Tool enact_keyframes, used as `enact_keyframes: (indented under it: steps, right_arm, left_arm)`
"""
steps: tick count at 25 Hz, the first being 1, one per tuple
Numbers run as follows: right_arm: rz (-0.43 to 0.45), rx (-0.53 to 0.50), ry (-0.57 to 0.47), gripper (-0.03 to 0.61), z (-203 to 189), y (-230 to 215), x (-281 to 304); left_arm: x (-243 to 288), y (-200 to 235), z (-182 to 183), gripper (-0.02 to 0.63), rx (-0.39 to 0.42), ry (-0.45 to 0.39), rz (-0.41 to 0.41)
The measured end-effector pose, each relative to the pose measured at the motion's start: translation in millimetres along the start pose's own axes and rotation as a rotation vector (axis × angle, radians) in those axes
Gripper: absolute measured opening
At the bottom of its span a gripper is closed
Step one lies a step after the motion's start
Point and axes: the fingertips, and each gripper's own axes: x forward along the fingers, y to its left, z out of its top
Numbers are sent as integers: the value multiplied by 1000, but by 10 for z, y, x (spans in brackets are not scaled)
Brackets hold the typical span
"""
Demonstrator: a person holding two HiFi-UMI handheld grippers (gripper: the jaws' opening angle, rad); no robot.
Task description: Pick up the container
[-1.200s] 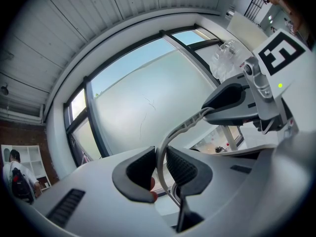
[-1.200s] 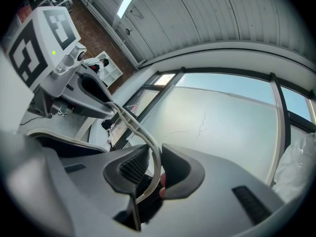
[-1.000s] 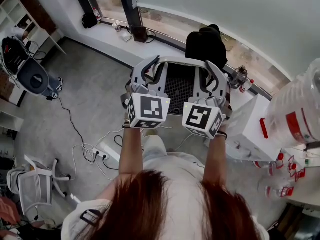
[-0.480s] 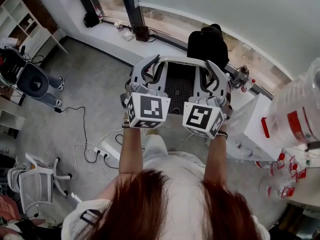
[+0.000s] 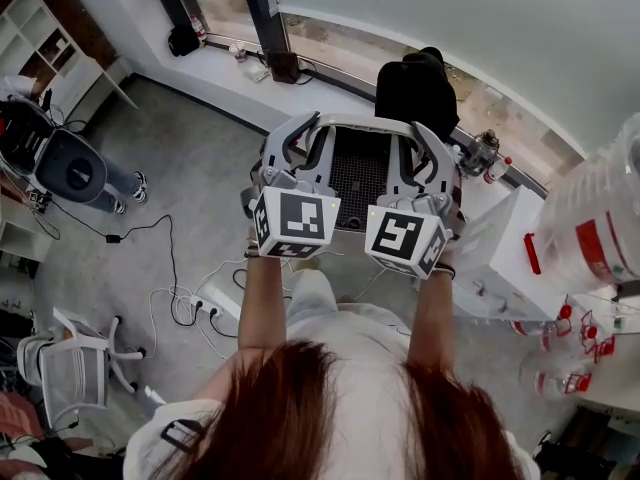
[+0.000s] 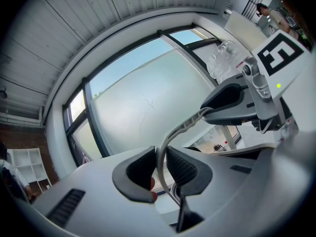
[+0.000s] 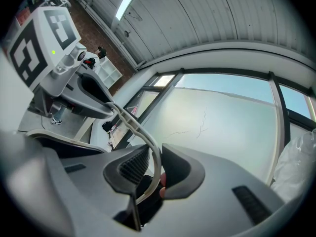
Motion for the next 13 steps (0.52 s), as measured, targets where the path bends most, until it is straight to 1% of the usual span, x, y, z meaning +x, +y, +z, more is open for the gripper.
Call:
enact_keyframes:
  steps: [13]
  right_arm:
    - [7,-5,2,92,22,65,-15]
  left_arm:
    - [-50,20,-53,81,-4,7,2]
